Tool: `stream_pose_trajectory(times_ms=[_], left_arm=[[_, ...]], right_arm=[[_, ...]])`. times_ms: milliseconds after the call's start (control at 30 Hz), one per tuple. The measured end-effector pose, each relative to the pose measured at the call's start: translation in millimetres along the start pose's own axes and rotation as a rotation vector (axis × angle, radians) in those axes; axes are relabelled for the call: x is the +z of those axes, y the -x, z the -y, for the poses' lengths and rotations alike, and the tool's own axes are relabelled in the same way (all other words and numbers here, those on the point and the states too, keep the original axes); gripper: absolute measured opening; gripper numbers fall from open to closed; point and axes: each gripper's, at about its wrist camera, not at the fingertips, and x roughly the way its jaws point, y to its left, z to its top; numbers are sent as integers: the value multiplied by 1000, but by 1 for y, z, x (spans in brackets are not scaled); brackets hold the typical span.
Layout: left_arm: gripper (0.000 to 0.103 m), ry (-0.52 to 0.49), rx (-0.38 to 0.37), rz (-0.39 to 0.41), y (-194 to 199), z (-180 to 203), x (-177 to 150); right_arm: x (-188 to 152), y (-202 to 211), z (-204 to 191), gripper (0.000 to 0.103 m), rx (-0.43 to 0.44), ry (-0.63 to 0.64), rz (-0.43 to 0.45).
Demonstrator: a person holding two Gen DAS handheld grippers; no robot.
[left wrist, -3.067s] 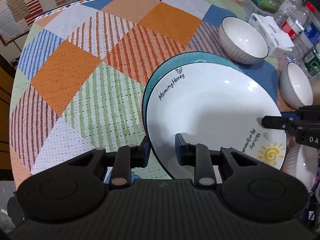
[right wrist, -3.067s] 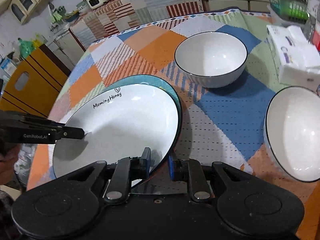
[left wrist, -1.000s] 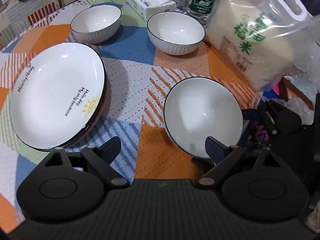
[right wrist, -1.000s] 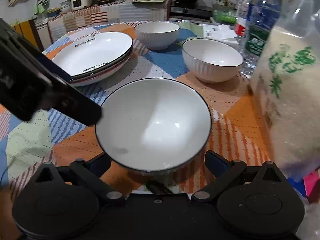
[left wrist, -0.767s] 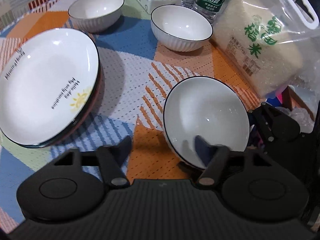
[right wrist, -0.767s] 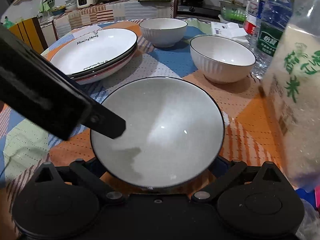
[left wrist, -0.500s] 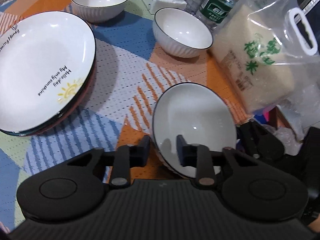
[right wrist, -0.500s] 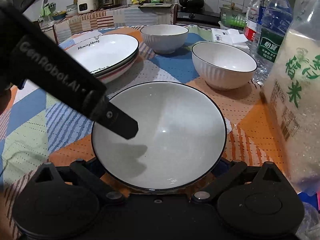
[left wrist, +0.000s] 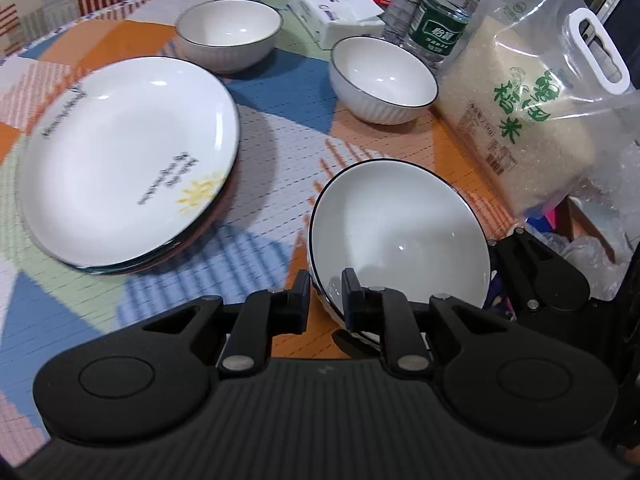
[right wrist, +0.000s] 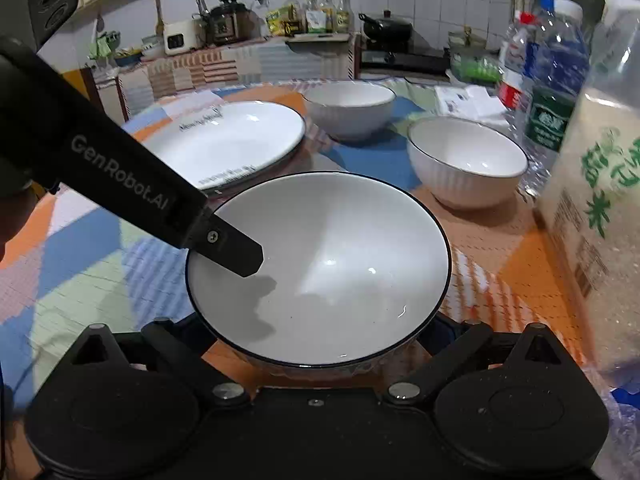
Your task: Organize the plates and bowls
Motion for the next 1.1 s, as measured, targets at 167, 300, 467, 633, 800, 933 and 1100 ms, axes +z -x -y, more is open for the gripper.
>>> stream_pose_trajectory(times_ms=[167, 300, 467, 633, 800, 933, 1100], left_arm=[[15, 5, 45, -12, 22, -10, -10], [15, 43, 59, -26, 38, -26, -23], [15, 76, 85, -44, 47, -45, -37], [15, 96, 114, -63, 44, -59, -47], [15, 112, 116, -93, 30, -69, -51], [15, 121, 116, -116, 18, -71, -55], [16, 131, 104, -120, 18, -71, -55]], right_arm=[[6, 9, -25, 101, 20, 41, 21], [12, 13, -47, 101, 46, 107, 17], [15, 11, -69, 101, 101, 182, 14], [13, 2, -85, 101, 143, 216, -1], [8, -16, -86, 101, 177, 216, -30], [1, -30, -88, 100, 180, 228, -75], [-5, -31, -89, 101, 180, 215, -89]])
